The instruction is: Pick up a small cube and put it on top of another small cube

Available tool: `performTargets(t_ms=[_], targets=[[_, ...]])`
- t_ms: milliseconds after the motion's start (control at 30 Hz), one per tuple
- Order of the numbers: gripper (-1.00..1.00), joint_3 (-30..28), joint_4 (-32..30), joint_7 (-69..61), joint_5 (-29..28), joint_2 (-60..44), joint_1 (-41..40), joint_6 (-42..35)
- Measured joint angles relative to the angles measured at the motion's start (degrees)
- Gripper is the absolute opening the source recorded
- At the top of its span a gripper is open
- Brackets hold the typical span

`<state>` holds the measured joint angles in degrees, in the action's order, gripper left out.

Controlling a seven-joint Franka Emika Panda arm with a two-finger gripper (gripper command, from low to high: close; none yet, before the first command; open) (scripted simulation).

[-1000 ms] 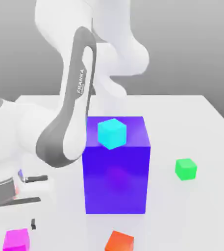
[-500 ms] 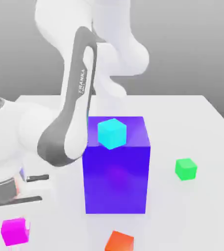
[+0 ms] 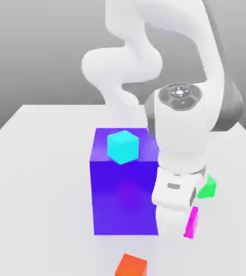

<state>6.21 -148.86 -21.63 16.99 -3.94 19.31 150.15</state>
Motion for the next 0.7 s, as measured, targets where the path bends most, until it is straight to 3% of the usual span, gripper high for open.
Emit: performTargets(t_ms=[100, 333, 500, 600, 633, 700], targets=[[-1.00, 2.8, -6.1, -1.8, -0.8, 6.2, 7.5, 0.7], [-1.00, 10.6, -19.7, -3.0, -4.9, 19.4, 15.0, 3.0], [-1.00, 12.8, -20.6, -0.1, -9.5, 11.8, 13.2, 11.5], [-1.00, 12.7, -20.4, 4.0, -15.7, 5.5, 11.1, 17.5], [1.00, 12.7, -20.3, 5.5, -17.8, 3.9, 10.5, 18.9], [1.00, 12.7, -20.3, 5.5, -17.8, 3.9, 10.3, 18.9]])
